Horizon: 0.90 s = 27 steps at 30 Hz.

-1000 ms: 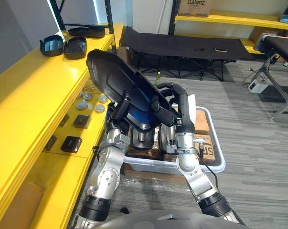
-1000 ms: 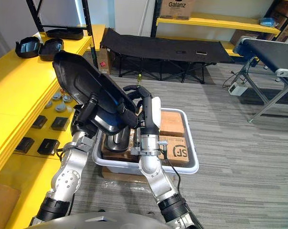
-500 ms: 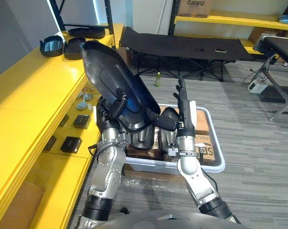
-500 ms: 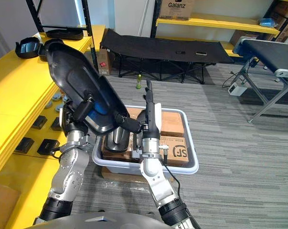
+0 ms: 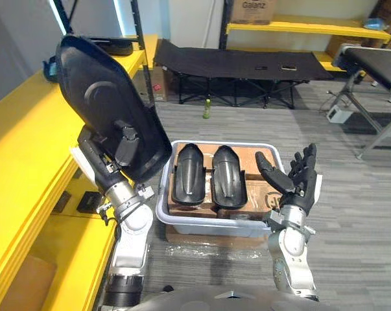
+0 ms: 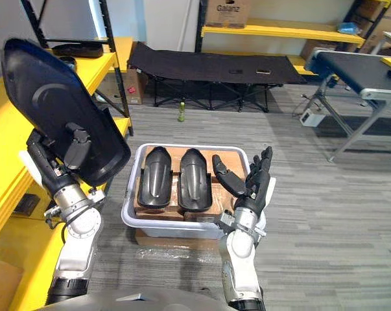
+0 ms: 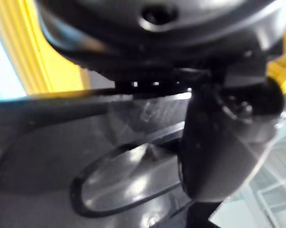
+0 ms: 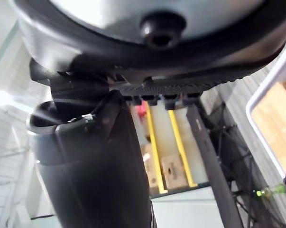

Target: Walk over and take three plastic housings, then place them on the shelf

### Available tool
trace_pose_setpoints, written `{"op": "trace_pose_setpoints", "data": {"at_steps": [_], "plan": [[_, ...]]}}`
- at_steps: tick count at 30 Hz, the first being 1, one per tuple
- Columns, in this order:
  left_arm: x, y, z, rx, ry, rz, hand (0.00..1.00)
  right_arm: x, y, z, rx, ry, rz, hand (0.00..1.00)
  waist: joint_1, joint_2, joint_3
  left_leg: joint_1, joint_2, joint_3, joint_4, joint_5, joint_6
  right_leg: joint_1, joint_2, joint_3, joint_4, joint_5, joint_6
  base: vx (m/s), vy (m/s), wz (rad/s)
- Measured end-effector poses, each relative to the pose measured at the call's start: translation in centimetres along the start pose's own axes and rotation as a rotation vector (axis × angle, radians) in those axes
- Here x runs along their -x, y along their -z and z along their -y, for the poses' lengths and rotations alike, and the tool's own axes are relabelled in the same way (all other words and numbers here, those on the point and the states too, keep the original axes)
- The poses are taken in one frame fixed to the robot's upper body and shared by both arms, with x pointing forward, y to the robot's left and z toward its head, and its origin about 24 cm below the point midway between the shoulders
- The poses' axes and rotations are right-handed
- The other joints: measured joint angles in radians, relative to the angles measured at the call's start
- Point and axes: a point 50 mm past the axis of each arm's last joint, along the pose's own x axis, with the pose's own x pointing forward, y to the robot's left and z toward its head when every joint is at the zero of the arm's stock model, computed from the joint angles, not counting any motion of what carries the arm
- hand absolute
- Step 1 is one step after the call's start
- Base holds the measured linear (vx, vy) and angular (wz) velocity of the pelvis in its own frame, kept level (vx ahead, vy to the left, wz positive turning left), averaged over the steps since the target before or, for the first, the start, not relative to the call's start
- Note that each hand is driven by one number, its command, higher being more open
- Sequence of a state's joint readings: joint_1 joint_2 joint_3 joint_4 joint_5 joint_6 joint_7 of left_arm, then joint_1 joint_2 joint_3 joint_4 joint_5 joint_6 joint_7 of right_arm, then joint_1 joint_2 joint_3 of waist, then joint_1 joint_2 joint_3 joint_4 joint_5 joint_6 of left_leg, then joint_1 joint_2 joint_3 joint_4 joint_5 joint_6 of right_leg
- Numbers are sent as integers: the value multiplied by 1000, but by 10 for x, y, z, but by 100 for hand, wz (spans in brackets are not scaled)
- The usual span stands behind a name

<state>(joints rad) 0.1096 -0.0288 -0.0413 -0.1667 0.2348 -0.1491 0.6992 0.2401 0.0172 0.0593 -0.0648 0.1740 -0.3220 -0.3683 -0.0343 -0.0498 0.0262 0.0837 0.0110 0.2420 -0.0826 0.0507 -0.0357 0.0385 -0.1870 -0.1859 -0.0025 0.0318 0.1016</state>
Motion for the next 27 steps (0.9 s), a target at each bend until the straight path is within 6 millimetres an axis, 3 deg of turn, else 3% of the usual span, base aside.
{"op": "trace_pose_setpoints", "data": {"at_steps": [8,15,17,20,22,25,27], "plan": [[24,18,-8,146,167,-154,0,22,14,19,44,-32,-97,100,2,13,-7,4,9,9,0,-2,2,13,11,10,-15,7,10,25,-10,-4],[29,19,-28,147,159,-171,0,23,20,20,-37,-76,-137,100,7,16,-5,9,16,12,9,-22,-12,23,17,12,-17,5,8,-3,-12,-2],[30,11,-31,156,157,-145,0,21,21,14,-50,-106,-138,100,7,16,-5,-7,15,-18,15,-23,-12,29,15,-19,-18,1,4,-19,-20,46],[28,0,-37,169,148,-103,0,13,24,-6,-55,-206,-142,100,39,20,-1,-42,15,-87,35,-15,-15,38,14,-84,-17,-7,2,-9,-30,62],[27,-4,-47,159,123,-85,0,2,21,-25,-32,-324,-114,100,67,35,14,-77,14,-152,60,-2,-9,54,15,-148,-17,-14,-2,-16,-52,83],[28,-2,-58,140,115,-93,0,-8,13,-37,39,-393,-50,100,95,55,47,-110,11,-209,91,-2,-10,91,14,-239,-14,-28,-2,-54,-42,90],[28,-1,-61,162,136,-106,0,-11,11,-35,71,-384,-28,100,83,60,54,-137,38,-142,111,-26,-7,121,7,-332,-13,-35,-2,-49,-3,149]]}}
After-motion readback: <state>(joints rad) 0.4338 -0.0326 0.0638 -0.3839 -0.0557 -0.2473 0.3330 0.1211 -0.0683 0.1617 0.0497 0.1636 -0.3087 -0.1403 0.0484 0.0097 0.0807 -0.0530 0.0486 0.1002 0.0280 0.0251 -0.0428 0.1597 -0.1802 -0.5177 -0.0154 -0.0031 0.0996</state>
